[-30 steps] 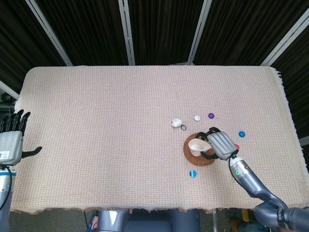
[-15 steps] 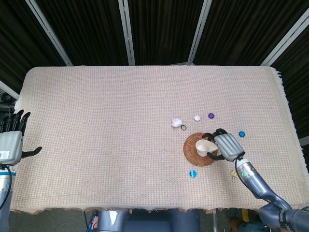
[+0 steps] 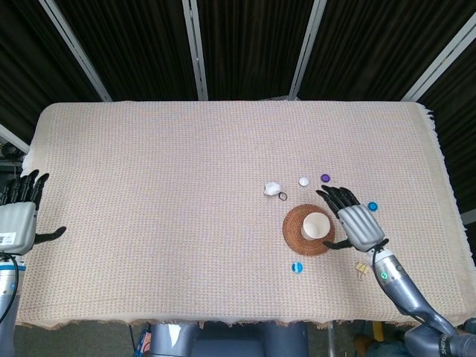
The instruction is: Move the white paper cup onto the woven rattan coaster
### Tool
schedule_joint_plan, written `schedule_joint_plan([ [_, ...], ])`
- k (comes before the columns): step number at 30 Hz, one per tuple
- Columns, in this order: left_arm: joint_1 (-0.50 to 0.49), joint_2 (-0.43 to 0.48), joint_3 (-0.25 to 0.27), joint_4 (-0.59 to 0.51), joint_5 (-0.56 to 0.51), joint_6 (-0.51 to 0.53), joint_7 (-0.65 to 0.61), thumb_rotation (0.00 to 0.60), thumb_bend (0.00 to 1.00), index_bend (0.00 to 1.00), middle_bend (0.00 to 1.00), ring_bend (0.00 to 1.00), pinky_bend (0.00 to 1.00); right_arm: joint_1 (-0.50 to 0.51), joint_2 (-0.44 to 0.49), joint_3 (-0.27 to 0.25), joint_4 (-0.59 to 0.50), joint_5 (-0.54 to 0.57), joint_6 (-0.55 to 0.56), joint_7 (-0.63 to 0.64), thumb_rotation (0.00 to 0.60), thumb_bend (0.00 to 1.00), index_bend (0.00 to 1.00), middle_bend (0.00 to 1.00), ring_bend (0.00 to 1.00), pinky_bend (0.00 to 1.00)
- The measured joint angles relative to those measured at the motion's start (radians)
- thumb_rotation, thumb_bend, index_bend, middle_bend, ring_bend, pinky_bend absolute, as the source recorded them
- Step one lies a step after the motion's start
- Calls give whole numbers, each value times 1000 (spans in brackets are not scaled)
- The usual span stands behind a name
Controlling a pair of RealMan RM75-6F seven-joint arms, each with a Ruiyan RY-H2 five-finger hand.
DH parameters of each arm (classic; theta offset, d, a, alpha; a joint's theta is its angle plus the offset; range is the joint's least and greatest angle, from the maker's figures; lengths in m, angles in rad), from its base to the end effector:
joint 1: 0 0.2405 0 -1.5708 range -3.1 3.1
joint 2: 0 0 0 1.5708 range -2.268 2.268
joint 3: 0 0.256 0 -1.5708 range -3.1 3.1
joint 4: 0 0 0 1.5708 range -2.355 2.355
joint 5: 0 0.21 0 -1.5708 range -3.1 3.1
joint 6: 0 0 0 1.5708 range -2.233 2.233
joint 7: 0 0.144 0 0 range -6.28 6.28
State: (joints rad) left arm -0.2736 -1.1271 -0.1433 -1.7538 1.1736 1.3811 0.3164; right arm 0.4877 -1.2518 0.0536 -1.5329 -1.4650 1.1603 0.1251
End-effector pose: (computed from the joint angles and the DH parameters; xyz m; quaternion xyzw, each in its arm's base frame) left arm -0.2794 0.2485 0.1544 -0.5815 -0.3800 -0.3353 0.6364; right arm -0.2386 -0.2912 0.0821 0.6920 -0.4096 0.4247 0.4160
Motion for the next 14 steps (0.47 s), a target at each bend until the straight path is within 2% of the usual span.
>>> schedule_joint_plan([
  [8,16,-7,16,10,73,43,-4,600,0,0,0,0,0,-127,76,-14,-147,-12,191,-119,600,0,0,0,0,0],
  [14,35,-7,35,16,134,72,-29,600,0,0,0,0,0,-196,70,-32,-167,-18,278,-283,600,0,0,0,0,0],
])
